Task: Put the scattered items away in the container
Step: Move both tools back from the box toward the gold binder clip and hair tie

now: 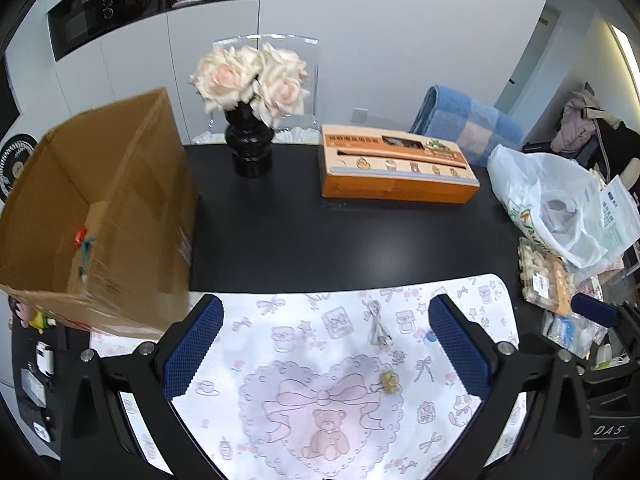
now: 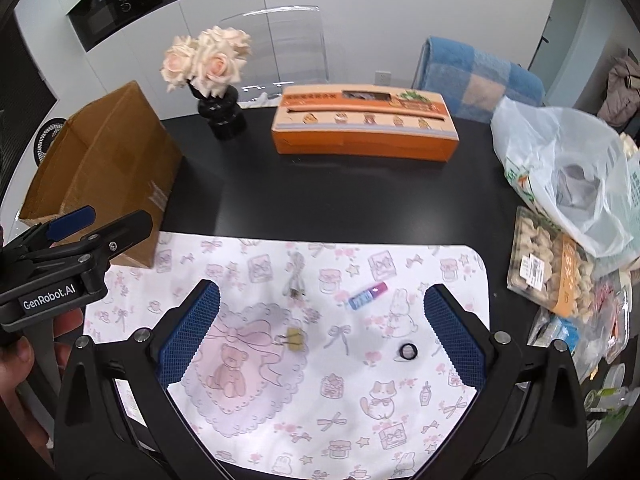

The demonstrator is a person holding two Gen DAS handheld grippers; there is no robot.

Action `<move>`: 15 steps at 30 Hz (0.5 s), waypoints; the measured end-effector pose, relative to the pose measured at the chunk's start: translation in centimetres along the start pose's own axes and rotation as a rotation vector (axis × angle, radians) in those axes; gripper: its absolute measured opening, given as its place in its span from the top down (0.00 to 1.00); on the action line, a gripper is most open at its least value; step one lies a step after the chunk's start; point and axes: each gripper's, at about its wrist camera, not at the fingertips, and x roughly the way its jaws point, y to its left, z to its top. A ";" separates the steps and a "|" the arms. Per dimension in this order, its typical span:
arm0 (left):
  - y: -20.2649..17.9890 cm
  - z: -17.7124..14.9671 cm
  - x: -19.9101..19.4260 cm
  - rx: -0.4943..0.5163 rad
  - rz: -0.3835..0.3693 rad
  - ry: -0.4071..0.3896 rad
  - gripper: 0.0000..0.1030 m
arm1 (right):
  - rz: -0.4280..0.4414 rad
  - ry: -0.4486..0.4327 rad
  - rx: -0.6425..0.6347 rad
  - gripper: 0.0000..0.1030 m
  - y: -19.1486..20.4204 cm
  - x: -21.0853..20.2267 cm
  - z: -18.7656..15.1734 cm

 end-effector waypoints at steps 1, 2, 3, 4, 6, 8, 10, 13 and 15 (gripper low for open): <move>-0.3 -0.2 0.4 0.000 -0.002 0.001 0.01 | 0.000 0.000 0.004 0.00 -0.5 0.4 -0.3; -0.6 -0.5 0.7 0.005 -0.001 0.001 0.01 | 0.001 0.005 0.009 0.00 -1.0 0.8 -0.7; -1.0 -0.9 1.2 0.014 0.003 0.006 0.01 | 0.002 0.010 0.013 0.00 -1.5 1.2 -1.0; -1.4 -1.3 1.7 0.022 0.003 0.012 0.01 | 0.003 0.016 0.018 0.00 -1.9 1.6 -1.4; -2.2 -2.0 2.6 0.035 0.000 0.024 0.01 | 0.003 0.027 0.026 0.00 -2.7 2.4 -2.2; -2.9 -2.7 3.6 0.046 -0.006 0.035 0.01 | 0.006 0.038 0.033 0.00 -3.5 3.3 -2.9; -3.6 -3.5 4.4 0.061 -0.002 0.043 0.01 | 0.008 0.049 0.039 0.00 -4.2 4.1 -3.6; -4.2 -4.5 5.5 0.061 -0.011 0.050 0.01 | 0.008 0.063 0.054 0.00 -5.4 5.4 -4.7; -4.7 -5.1 6.2 0.064 -0.012 0.051 0.01 | 0.010 0.070 0.061 0.00 -6.1 6.2 -5.5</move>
